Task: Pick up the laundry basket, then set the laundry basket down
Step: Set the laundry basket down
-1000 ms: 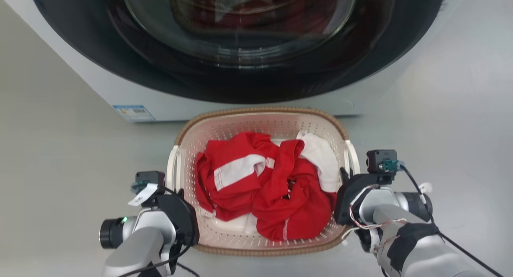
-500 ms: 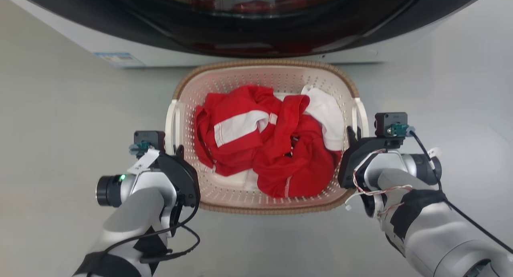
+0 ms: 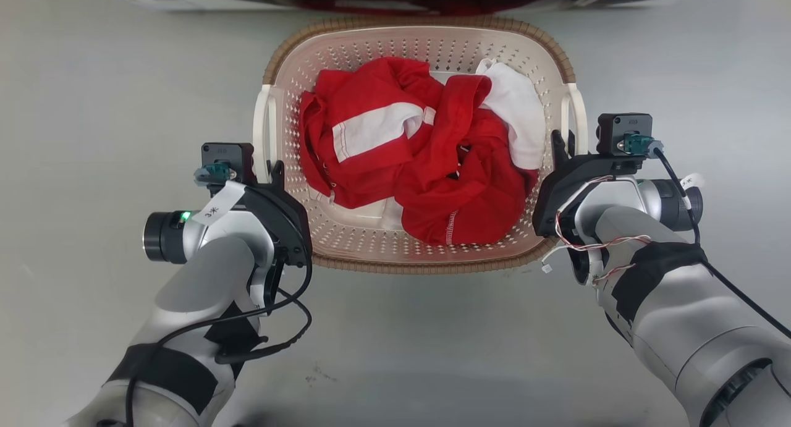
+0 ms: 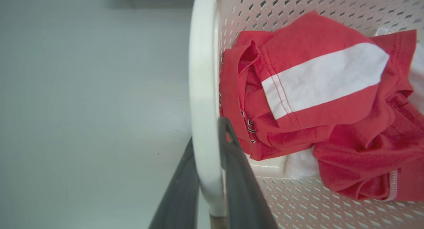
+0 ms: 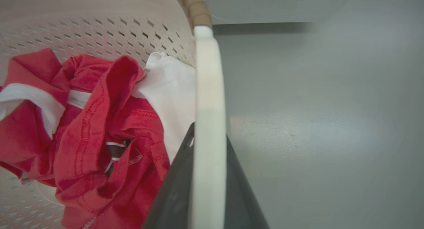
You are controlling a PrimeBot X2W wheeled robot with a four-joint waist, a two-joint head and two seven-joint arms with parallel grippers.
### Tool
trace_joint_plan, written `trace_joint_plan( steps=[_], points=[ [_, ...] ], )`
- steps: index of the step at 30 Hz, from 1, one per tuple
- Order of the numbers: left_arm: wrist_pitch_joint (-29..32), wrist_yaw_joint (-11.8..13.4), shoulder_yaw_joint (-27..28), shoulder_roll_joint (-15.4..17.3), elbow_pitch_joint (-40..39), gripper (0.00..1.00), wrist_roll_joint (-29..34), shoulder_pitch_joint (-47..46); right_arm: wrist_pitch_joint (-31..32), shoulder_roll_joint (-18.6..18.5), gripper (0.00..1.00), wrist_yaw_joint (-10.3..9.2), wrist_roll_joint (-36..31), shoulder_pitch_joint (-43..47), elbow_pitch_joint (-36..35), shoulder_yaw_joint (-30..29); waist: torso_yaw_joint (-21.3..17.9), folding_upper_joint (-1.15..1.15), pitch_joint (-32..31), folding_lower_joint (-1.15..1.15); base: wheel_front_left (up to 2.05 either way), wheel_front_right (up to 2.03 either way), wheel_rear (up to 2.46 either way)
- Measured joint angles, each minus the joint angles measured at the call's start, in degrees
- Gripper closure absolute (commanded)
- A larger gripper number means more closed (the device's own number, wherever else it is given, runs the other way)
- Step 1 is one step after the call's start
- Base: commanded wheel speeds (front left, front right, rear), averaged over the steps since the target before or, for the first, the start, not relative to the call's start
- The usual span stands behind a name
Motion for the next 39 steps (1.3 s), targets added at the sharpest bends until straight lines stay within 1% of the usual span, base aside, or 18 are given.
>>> trace_joint_plan(
  steps=[9,22,24,25,26,27,28,29,30,31,33,39],
  points=[
    [-1.8,-0.1,0.0,-0.4,0.4,1.00,0.1,-1.3,-1.8,-0.1,1.00,0.07,-0.4,-1.4,0.9,0.0,1.3,-0.01,4.2,-0.02,0.00,0.00,0.00],
    [-3.2,-0.6,-0.2,-0.6,1.7,1.00,0.4,-2.5,-3.0,-0.3,1.00,0.07,-0.6,-2.3,1.0,0.1,2.3,-0.02,5.3,-0.02,0.00,0.00,0.00],
    [-3.3,-0.6,-0.2,-0.7,1.9,1.00,0.5,-2.6,-3.0,-0.3,0.90,0.07,-0.6,-2.3,1.0,0.1,2.3,-0.02,5.1,-0.02,0.00,0.00,0.00],
    [-3.3,-0.6,-0.3,-0.8,2.0,1.00,0.5,-2.6,-3.0,-0.3,0.73,0.07,-0.6,-2.3,1.0,0.1,2.3,-0.02,5.0,-0.02,0.00,0.00,0.00],
    [-3.5,-0.6,-0.3,-0.8,2.1,0.92,0.5,-2.6,-2.9,-0.3,0.64,0.07,-0.6,-2.2,1.0,0.2,2.3,-0.01,4.8,-0.01,0.00,0.00,0.00],
    [-3.6,-0.6,-0.3,-0.8,2.2,0.73,0.5,-2.6,-2.6,-0.3,0.50,0.07,-0.6,-2.1,1.1,0.2,2.3,-0.01,4.6,0.00,0.00,0.00,0.00],
    [-3.7,-0.6,-0.3,-0.8,2.3,0.57,0.5,-2.6,-2.6,-0.2,0.24,0.07,-0.6,-2.0,1.2,0.3,2.3,-0.02,4.4,0.00,0.00,0.00,0.00],
    [-3.7,-0.6,-0.4,-0.9,2.5,0.53,0.5,-2.6,-2.6,-0.2,0.08,0.07,-0.6,-1.9,1.2,0.3,2.3,-0.01,4.2,-0.01,0.00,0.00,0.00],
    [-3.8,-0.6,-0.3,-1.0,2.7,0.34,0.5,-2.6,-2.7,-0.1,0.00,0.08,-0.6,-1.9,1.1,0.3,2.3,-0.02,4.0,-0.01,0.00,0.00,0.00],
    [-3.8,-0.6,-0.3,-1.0,2.9,0.10,0.5,-2.6,-2.7,0.0,0.00,0.08,-0.6,-1.9,1.1,0.4,2.3,-0.02,3.8,-0.01,0.00,0.00,0.00],
    [-4.0,-0.6,-0.3,-0.9,3.3,0.00,0.5,-2.5,-2.7,0.1,0.00,0.08,-0.6,-1.9,1.1,0.4,2.3,-0.02,3.1,-0.01,0.00,0.00,0.00],
    [-4.2,-0.6,-0.2,-1.0,3.6,0.00,0.5,-2.4,-2.7,0.1,0.00,0.08,-0.5,-1.8,1.1,0.5,2.3,-0.01,1.7,-0.01,0.00,0.00,0.00]
  ],
)
